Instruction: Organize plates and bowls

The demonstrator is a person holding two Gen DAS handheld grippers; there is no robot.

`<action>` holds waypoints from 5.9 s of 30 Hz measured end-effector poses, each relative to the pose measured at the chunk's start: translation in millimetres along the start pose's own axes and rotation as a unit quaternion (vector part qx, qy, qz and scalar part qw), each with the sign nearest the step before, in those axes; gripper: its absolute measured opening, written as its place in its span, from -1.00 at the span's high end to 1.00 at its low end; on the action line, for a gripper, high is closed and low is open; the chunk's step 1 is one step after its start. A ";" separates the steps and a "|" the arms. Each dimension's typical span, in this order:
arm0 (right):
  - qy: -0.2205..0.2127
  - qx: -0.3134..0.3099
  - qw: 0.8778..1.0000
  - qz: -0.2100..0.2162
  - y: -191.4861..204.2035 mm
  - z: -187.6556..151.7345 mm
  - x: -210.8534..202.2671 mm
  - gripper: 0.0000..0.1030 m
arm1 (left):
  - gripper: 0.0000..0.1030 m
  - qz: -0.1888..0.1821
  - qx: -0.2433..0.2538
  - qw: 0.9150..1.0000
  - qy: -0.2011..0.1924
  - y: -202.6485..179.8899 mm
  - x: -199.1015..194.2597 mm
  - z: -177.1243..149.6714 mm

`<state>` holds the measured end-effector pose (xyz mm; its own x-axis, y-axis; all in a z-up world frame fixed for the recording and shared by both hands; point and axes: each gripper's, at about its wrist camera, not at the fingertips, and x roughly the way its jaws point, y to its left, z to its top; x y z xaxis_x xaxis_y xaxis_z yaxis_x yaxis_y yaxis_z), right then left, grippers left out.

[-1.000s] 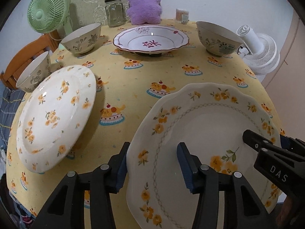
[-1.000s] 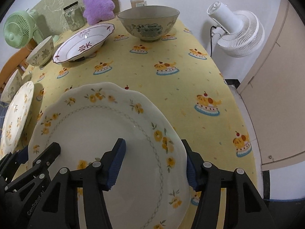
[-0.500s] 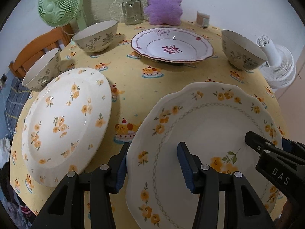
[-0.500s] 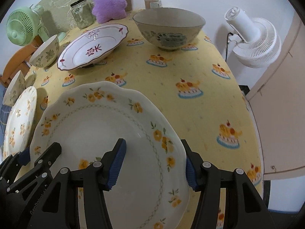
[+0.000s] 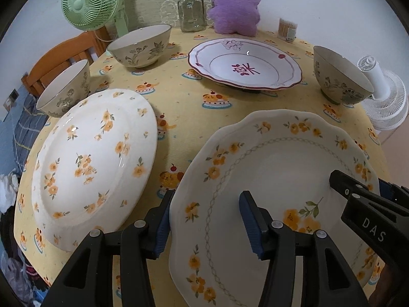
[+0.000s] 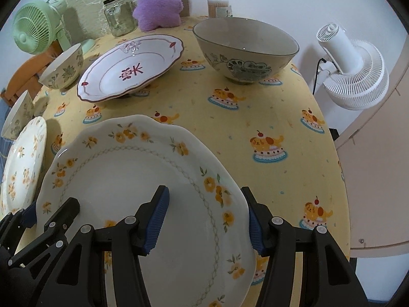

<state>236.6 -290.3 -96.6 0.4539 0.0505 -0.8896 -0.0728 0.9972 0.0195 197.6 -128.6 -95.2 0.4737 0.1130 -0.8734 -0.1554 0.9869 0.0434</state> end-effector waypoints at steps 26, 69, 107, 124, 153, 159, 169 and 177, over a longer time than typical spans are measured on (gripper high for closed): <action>-0.074 0.021 0.995 -0.058 79.2 -16.5 -74.2 -0.56 | -0.63 -0.056 0.019 0.998 -0.039 88.0 -43.3 7.4; -0.005 0.013 1.000 -0.007 235.7 18.5 14.8 -0.04 | -0.22 -0.016 -0.008 1.000 -0.005 221.9 30.2 36.8; 0.048 0.021 0.998 -0.026 249.1 -23.5 -12.0 -0.17 | -0.26 -0.051 0.063 0.996 0.040 235.1 9.5 8.7; 0.013 0.035 0.999 -0.033 225.2 -27.5 -61.5 -0.16 | -0.24 -0.070 0.074 0.995 0.008 208.6 -34.6 11.6; 0.013 0.058 0.997 -0.051 32.8 -18.7 -74.3 -0.16 | -0.24 -0.087 0.091 0.992 0.018 22.4 -44.2 8.2; 0.020 0.055 0.997 -0.051 4.4 -15.6 -65.0 -0.16 | -0.24 -0.088 0.083 0.992 0.030 -6.0 -36.5 5.8; 0.039 0.034 0.998 -0.044 -23.0 -13.9 -48.4 -0.10 | -0.27 -0.075 0.050 0.994 0.057 -27.3 -17.7 -0.8; 0.039 0.015 0.999 -0.034 -20.6 -10.4 -42.6 -0.10 | -0.28 -0.062 0.034 0.995 0.067 -26.5 -9.2 0.5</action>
<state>209.5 -313.6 -63.8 0.3869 -0.0207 -0.9219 -0.0169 0.9994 -0.0295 197.8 -155.7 -88.1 0.3659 -0.0223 -0.9304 -0.0407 0.9984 -0.0399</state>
